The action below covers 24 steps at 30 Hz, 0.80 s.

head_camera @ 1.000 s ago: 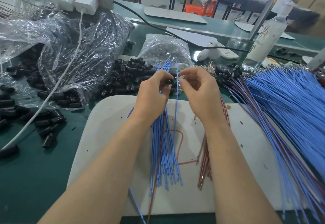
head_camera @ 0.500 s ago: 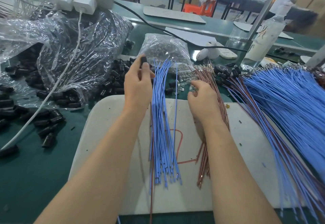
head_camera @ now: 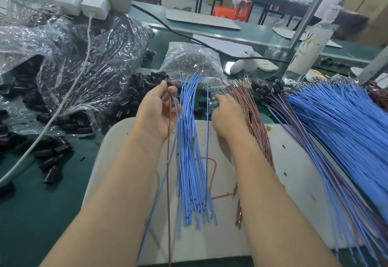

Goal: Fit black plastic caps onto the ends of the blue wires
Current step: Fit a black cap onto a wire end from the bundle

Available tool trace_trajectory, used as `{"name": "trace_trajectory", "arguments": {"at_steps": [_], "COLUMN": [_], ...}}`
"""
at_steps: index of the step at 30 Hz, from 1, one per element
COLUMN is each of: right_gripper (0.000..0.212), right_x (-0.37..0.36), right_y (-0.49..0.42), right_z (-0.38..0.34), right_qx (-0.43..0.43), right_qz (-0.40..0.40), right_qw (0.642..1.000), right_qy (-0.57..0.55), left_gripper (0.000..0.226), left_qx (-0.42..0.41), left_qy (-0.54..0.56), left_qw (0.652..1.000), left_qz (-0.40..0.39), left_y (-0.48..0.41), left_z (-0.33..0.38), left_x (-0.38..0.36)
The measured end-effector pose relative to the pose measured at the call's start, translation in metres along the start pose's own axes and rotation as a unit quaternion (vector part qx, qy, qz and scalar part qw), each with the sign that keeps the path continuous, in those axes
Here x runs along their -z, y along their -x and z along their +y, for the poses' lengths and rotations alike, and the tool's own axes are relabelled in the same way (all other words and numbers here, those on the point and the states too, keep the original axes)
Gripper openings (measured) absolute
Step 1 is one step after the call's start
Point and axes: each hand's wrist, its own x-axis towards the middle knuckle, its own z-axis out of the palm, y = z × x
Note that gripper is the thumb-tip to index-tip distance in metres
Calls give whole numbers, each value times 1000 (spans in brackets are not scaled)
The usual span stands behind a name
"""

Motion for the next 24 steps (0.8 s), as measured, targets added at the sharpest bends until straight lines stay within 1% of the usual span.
{"name": "trace_trajectory", "arguments": {"at_steps": [3,5,6,8,10,14,18,22,24], "right_gripper": [45,45,46,46,46,49,46,39,39], "right_x": [-3,-3,-1,5,12,19,18,17,16], "right_y": [-7,-7,-7,-7,-9,-14,-16,-14,-15], "right_z": [-7,-5,-2,8,20,32,32,26,24], "right_qx": [16,26,26,7,-28,-75,-71,-43,-45], "right_qz": [-32,-42,-35,7,40,67,76,122,98], "right_qw": [999,999,998,996,995,991,991,988,991], "right_qy": [30,-14,-45,-87,-85,-88,-88,-89,-77], "left_gripper": [23,23,24,24,24,23,22,22,22], "left_qx": [1,2,4,10,14,10,3,-5,-4], "left_qy": [-10,-10,-9,-6,-6,-27,-52,-69,-71], "left_qw": [1000,1000,1000,1000,1000,1000,998,997,997], "left_qz": [-4,-6,-6,-8,-6,8,17,23,27], "left_y": [0,0,0,0,0,-1,-2,-2,-3], "left_z": [-1,-2,-2,-3,-4,-6,-9,-10,-10], "left_x": [0,0,-1,-2,-2,-2,-2,-4,-4]}}
